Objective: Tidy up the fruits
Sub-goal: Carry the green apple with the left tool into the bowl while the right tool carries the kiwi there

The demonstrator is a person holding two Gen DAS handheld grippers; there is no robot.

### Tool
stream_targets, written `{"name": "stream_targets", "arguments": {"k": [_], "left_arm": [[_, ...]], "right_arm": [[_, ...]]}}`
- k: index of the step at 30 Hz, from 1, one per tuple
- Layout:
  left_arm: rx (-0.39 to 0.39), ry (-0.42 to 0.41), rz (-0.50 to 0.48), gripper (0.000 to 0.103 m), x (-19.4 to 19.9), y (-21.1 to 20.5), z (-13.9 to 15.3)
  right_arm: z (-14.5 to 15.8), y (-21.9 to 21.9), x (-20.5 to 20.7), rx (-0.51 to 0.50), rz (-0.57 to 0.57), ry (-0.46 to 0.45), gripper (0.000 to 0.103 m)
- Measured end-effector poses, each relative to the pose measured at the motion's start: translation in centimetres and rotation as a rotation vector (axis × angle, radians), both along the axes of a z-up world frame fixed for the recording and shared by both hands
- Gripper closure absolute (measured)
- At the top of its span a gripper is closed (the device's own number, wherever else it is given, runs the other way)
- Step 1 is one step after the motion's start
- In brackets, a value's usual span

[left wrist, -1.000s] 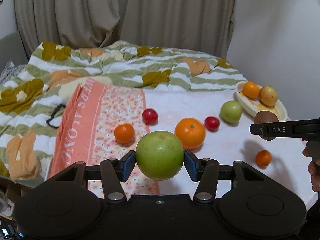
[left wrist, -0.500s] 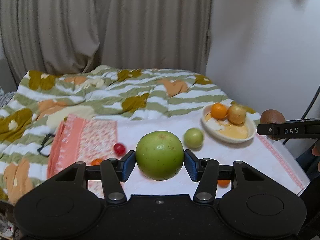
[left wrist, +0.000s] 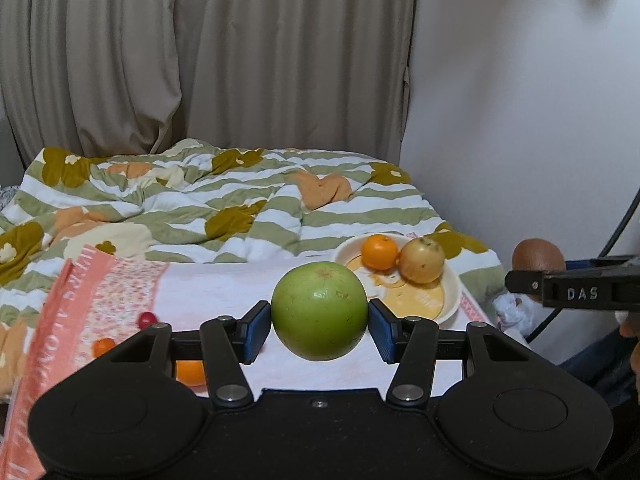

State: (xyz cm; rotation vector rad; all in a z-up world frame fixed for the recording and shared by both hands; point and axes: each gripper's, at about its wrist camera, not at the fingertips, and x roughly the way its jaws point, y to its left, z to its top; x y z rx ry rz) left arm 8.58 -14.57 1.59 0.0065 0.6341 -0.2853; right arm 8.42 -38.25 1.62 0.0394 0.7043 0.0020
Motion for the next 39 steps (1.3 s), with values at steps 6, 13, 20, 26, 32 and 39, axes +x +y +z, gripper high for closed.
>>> {"name": "stream_targets", "arguments": {"k": [6, 13, 20, 26, 32, 39], "left_arm": [[-0.002, 0.035, 0.038, 0.046, 1.8, -4.5, -1.1], [0.010, 0.086, 0.059, 0.046, 4.6, -8.3, -3.0], [0.062, 0.131, 0.003, 0.046, 8.6, -11.3, -5.5], [0.088, 0.189, -0.071, 0.046, 11.9, -13.2, -8.5], [0.114, 0.245, -0.135, 0.046, 14.3, -14.7, -10.8], [0.144, 0.285, -0.197, 0.046, 15.5, -15.8, -12.4]], "right_arm": [[-1.1, -4.2, 2.5, 0.003, 0.051, 0.022, 0.030], [-2.9, -7.4, 6.0, 0.013, 0.104, 0.059, 0.030], [-4.8, -8.3, 8.9, 0.036, 0.107, 0.088, 0.030], [-5.7, -9.1, 10.4, 0.038, 0.076, 0.104, 0.030], [-6.7, -9.6, 11.7, 0.042, 0.037, 0.129, 0.030], [-7.7, -9.7, 12.6, 0.068, 0.009, 0.152, 0.030]]}}
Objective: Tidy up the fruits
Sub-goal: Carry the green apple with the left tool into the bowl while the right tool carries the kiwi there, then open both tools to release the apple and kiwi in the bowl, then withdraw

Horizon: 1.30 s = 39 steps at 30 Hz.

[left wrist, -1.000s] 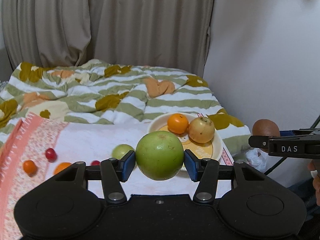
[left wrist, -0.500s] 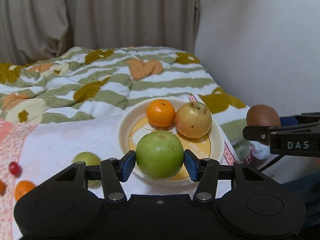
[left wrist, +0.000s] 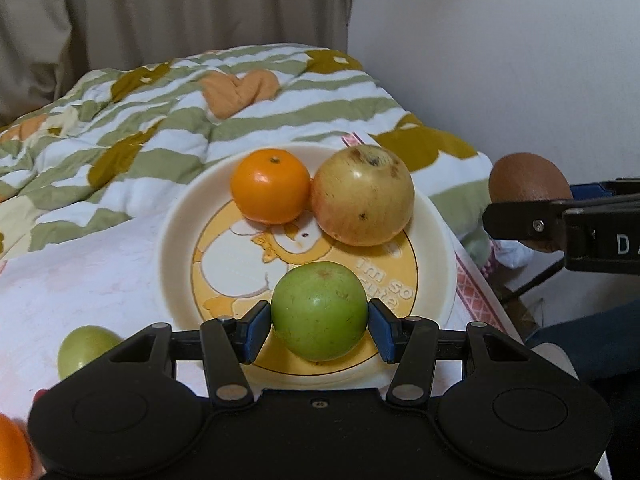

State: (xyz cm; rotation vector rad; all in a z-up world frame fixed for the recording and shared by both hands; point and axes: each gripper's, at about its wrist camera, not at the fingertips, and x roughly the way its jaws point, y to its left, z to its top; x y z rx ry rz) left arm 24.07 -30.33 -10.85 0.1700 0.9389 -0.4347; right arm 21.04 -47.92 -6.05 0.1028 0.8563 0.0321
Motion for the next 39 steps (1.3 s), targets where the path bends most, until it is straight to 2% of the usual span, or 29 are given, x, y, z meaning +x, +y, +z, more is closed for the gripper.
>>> {"name": "stream_targets", "arguments": {"k": [6, 7, 9, 10, 16, 21, 27, 33, 39], "left_arm": [[0.004, 0.014, -0.014, 0.045, 0.2, -0.1, -0.3], [0.000, 0.010, -0.013, 0.041, 0.1, -0.1, -0.2], [-0.006, -0.018, -0.009, 0.015, -0.2, 0.1, 0.5], [-0.005, -0.036, -0.006, 0.013, -0.4, 0.3, 0.8], [-0.018, -0.085, 0.013, 0.011, -1.9, 1.7, 2.8], [0.011, -0.133, 0.055, 0.008, -3.8, 3.2, 4.1], [0.012, -0.131, 0.114, 0.008, -5.4, 5.4, 4.8], [-0.005, -0.135, 0.200, 0.008, -6.7, 7.6, 5.5], [-0.007, -0.133, 0.252, 0.008, -8.4, 8.9, 5.6]], "right_arm": [[-0.2, 0.2, 0.3, -0.005, -0.010, 0.006, 0.030], [-0.1, 0.2, 0.3, -0.004, -0.009, 0.006, 0.030], [-0.1, 0.3, 0.3, -0.005, -0.009, 0.005, 0.030], [-0.1, 0.2, 0.3, -0.005, -0.009, 0.005, 0.030], [0.3, 1.0, 0.4, -0.014, 0.019, 0.002, 0.030], [-0.1, 2.0, 0.6, -0.012, 0.077, 0.016, 0.030], [-1.7, 4.0, 1.4, -0.047, 0.178, 0.052, 0.030], [-3.1, 5.8, 1.9, -0.129, 0.269, 0.070, 0.030], [-3.8, 6.6, 2.2, -0.156, 0.311, 0.077, 0.029]]}}
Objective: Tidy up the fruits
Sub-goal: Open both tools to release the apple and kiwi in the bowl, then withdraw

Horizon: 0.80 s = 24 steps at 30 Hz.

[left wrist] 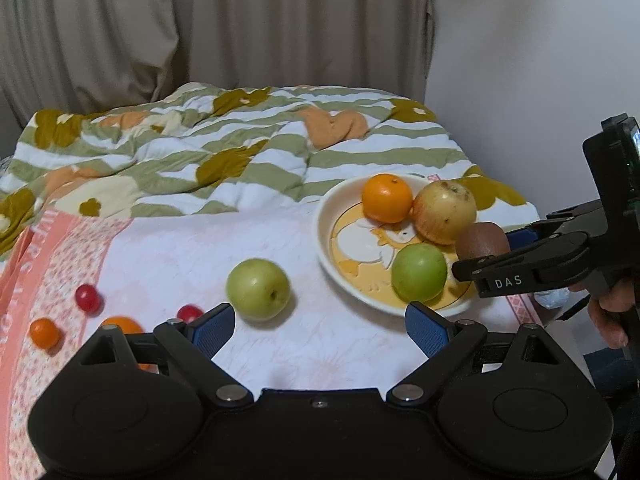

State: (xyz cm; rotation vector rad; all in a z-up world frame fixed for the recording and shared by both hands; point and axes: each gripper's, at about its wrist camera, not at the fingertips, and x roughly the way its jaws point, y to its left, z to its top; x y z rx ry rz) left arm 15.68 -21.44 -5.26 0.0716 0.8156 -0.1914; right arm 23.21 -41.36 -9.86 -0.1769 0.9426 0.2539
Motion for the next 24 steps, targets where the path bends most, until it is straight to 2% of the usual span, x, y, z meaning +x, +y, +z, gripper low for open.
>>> {"name": "stream_targets", "arguments": {"k": [2, 4, 5, 8, 17, 20, 24], "left_arm": [[-0.004, 0.000, 0.014, 0.008, -0.4, 0.4, 0.0], [0.002, -0.002, 0.028, 0.008, -0.8, 0.7, 0.0], [0.008, -0.003, 0.038, 0.008, -0.9, 0.8, 0.0], [0.009, -0.007, 0.062, 0.008, -1.3, 1.1, 0.3], [-0.012, -0.071, 0.097, 0.008, -4.0, 1.3, 2.9], [-0.032, -0.106, 0.123, 0.008, -5.5, 1.8, 4.1], [-0.009, -0.158, 0.154, 0.008, -7.4, 2.5, 5.7]], "right_arm": [[0.0, 0.2, -0.1, -0.008, 0.000, -0.009, 0.026], [0.2, 0.3, -0.5, -0.018, -0.003, -0.028, 0.011], [0.4, 0.4, -0.6, -0.029, -0.011, -0.035, 0.000], [0.8, 0.3, -1.6, -0.042, -0.030, -0.058, 0.000], [4.4, -0.7, -5.6, 0.021, -0.056, -0.113, 0.000], [5.8, -0.9, -7.3, 0.042, -0.047, -0.139, 0.000], [7.6, -0.8, -9.2, 0.056, -0.042, -0.178, 0.000]]}}
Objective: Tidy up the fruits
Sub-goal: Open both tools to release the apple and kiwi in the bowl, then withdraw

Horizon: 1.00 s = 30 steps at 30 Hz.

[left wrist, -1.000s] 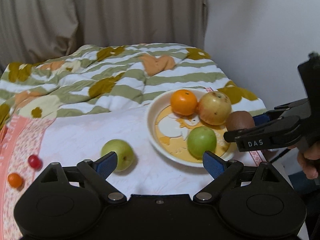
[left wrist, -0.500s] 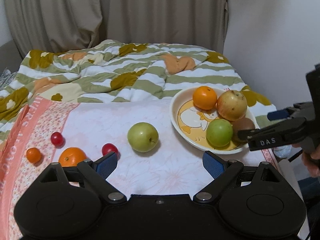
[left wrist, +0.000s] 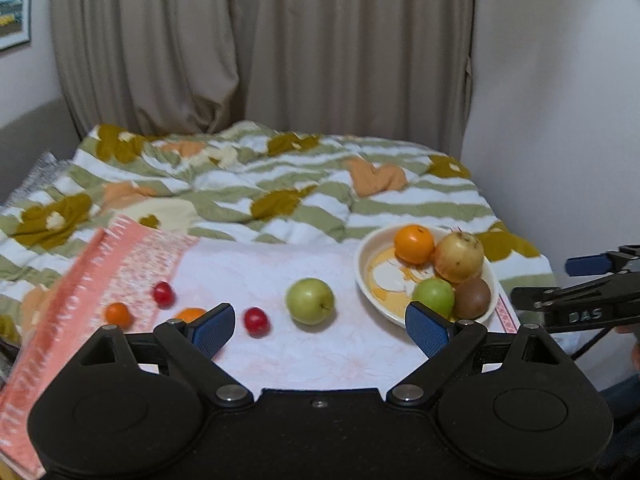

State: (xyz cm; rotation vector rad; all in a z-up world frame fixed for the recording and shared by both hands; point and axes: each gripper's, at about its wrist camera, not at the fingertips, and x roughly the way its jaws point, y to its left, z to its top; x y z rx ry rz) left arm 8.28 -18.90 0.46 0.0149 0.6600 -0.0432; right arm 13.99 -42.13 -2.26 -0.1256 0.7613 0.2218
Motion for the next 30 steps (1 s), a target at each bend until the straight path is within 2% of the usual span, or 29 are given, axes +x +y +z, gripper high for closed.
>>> {"name": "stream_targets", "arguments": {"k": [8, 12, 16, 24, 30], "left_arm": [[0.064, -0.071, 0.092, 0.008, -3.6, 4.0, 2.0], [0.079, -0.099, 0.131, 0.000, -4.4, 7.2, 2.5], [0.121, -0.097, 0.137, 0.000, -4.3, 10.2, 2.1], [0.116, -0.043, 0.012, 0.000, -2.7, 15.1, 0.8], [0.102, -0.024, -0.111, 0.000, -1.3, 17.6, -0.4]], "right_arm": [[3.0, 1.1, -2.7, 0.050, 0.015, -0.062, 0.000], [3.7, 2.7, -3.8, 0.068, 0.007, -0.072, 0.000], [3.6, 4.9, -4.5, 0.063, -0.024, -0.072, 0.000], [2.5, 9.8, -6.2, 0.068, -0.136, -0.044, 0.000], [1.4, 12.8, -7.2, 0.079, -0.274, -0.053, 0.000]]}}
